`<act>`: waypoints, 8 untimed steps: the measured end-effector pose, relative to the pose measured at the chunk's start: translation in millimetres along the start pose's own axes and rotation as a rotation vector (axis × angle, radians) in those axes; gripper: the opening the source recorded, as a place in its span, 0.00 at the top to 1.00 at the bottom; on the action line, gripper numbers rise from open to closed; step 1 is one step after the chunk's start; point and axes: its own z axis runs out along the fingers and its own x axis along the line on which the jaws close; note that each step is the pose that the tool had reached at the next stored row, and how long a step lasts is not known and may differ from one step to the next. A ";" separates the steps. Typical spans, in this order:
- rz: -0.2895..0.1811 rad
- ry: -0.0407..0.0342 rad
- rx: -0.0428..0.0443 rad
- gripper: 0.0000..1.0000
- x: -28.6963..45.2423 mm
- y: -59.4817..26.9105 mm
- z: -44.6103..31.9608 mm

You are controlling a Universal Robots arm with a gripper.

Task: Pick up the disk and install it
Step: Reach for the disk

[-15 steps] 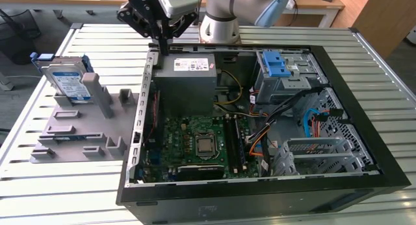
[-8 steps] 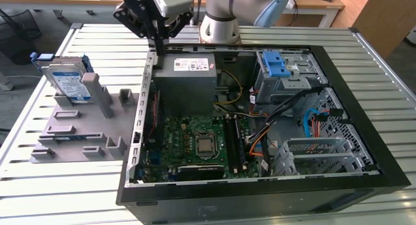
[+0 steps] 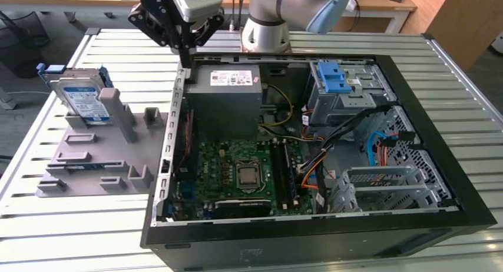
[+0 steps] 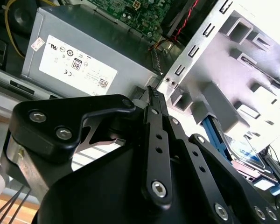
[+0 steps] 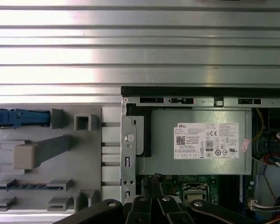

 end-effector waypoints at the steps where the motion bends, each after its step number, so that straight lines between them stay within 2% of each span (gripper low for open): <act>1: 0.000 0.0000 0.0000 0.89 0.0 0.0 0.0; 8: 0.000 0.0001 0.0003 0.89 0.9 -0.1 -0.1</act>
